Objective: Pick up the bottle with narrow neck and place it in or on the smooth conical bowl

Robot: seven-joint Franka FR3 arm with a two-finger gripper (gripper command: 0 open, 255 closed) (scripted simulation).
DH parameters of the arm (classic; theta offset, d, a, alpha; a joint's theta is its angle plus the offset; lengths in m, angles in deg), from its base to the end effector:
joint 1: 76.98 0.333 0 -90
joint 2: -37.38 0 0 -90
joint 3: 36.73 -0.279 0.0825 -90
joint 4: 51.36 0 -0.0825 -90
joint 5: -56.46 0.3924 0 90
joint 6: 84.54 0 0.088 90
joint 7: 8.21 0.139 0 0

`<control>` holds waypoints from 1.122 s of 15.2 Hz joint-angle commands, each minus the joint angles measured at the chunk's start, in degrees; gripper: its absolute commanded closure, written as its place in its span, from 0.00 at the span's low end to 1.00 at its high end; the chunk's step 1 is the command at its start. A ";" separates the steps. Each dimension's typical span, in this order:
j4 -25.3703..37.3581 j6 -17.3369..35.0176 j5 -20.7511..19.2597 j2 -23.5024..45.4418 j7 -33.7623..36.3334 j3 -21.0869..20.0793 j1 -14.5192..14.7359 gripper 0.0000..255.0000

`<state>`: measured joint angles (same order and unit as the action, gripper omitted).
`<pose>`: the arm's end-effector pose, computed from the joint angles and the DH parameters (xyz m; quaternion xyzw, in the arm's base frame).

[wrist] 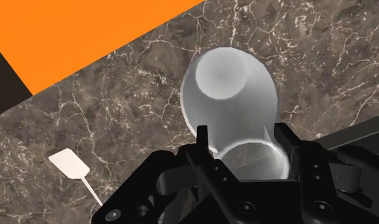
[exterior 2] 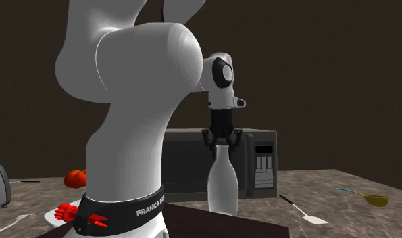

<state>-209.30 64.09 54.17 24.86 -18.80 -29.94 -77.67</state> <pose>0.4033 -0.0486 0.2126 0.9986 0.0449 0.0274 0.0024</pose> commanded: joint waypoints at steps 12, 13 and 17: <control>3.39 -13.05 -0.72 -9.65 0.48 -0.53 -0.49 1.00; 3.77 -14.01 -0.73 -10.24 0.51 -0.57 -0.50 1.00; 5.43 -17.81 -0.75 -12.38 0.58 -0.75 -0.54 1.00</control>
<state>-204.12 47.09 53.44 13.02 -18.24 -30.65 -78.19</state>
